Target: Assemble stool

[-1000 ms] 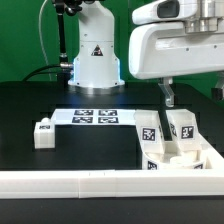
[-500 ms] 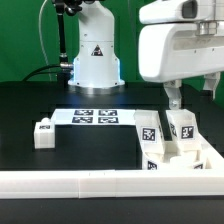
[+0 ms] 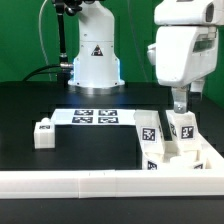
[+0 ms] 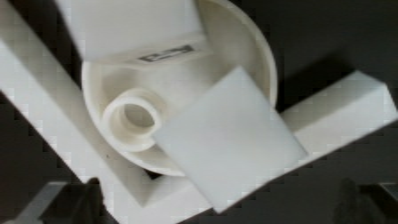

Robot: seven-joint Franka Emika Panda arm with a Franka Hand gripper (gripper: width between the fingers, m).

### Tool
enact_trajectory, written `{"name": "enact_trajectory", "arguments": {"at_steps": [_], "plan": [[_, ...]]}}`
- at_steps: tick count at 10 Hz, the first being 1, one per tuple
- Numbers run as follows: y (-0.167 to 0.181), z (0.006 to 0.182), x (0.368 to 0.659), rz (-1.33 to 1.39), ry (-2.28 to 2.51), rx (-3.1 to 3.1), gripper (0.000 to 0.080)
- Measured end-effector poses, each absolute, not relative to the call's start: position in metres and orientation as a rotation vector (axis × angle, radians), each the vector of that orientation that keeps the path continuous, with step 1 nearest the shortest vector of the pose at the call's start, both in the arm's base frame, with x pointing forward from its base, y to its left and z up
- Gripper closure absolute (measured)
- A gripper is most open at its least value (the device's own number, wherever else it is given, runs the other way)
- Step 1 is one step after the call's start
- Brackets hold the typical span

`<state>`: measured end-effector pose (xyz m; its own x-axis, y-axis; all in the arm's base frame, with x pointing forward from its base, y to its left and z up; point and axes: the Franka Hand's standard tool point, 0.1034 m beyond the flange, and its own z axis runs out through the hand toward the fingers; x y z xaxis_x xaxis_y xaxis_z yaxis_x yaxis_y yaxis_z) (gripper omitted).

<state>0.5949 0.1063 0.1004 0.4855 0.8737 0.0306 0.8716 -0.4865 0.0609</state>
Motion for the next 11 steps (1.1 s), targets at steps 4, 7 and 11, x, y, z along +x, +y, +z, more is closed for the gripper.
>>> {"name": "enact_trajectory", "arguments": {"at_steps": [4, 7, 11], "plan": [[0.107, 0.097, 0.595, 0.039, 1.930, 2.381, 0.0150], [0.112, 0.093, 0.594, -0.002, 2.175, 2.126, 0.0150], [0.110, 0.086, 0.591, -0.028, 2.214, 2.082, 0.0150]]}}
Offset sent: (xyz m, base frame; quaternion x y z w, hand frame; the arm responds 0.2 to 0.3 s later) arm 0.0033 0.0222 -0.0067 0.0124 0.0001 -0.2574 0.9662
